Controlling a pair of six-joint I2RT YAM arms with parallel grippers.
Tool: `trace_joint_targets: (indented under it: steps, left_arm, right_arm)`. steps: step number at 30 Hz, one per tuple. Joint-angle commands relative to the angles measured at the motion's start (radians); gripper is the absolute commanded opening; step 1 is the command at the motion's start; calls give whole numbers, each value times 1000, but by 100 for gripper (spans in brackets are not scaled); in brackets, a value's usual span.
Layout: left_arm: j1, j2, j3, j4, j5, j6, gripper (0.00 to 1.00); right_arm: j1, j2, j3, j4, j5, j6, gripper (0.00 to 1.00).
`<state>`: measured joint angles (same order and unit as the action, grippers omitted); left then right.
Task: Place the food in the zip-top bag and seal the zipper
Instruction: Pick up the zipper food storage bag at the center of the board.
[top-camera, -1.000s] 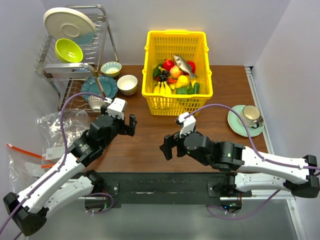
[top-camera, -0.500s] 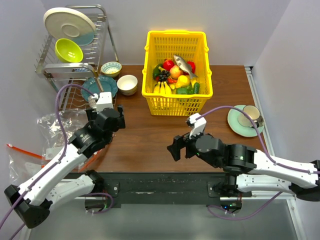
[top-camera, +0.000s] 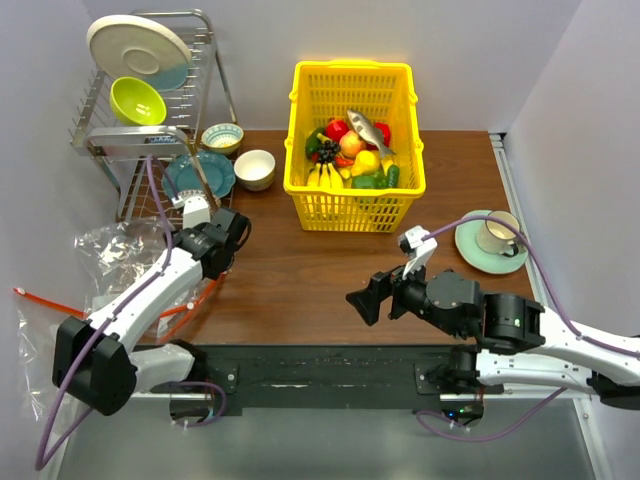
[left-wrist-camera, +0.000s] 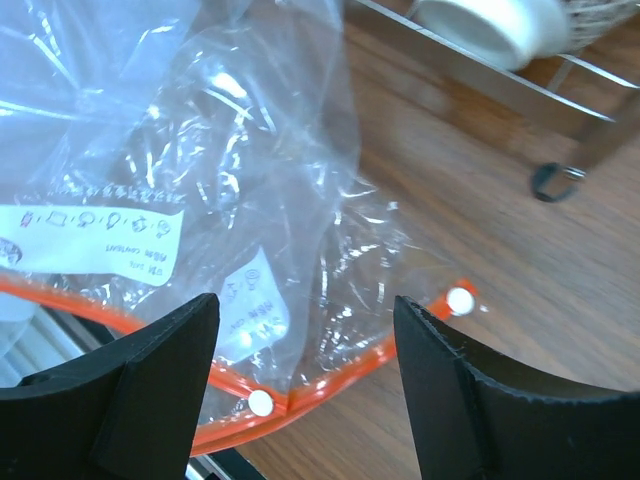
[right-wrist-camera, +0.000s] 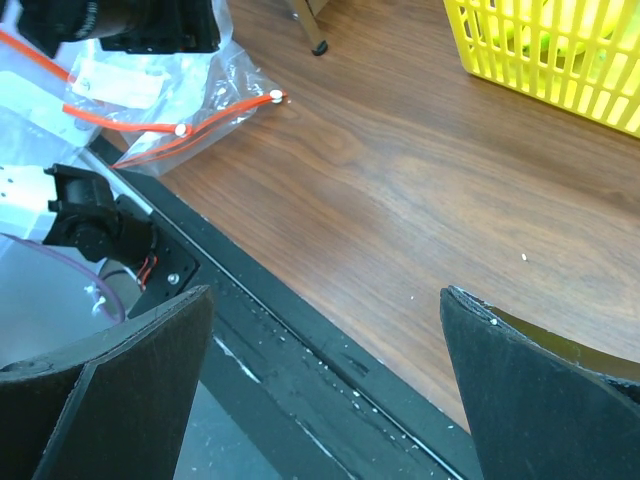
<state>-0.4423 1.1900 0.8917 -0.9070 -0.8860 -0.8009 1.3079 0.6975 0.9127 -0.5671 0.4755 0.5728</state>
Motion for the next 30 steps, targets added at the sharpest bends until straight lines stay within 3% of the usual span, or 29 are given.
trace_joint_targets:
  steps: [1, 12, 23, 29, 30]
  left_arm:
    - [63, 22, -25, 51, -79, -67, 74]
    - [131, 144, -34, 141, -44, -78, 72]
    - [157, 235, -60, 123, -67, -205, 65]
    - [188, 255, -82, 114, -51, -248, 49]
    - [186, 253, -83, 106, -51, -260, 40]
  right_arm:
    - [1, -35, -1, -4, -25, -14, 98]
    - [2, -87, -26, -13, -20, -22, 99]
    - [1, -78, -20, -16, -11, -47, 99]
    - [2, -79, -17, -19, 0, -53, 98]
    - [1, -79, -18, -19, 2, -53, 99]
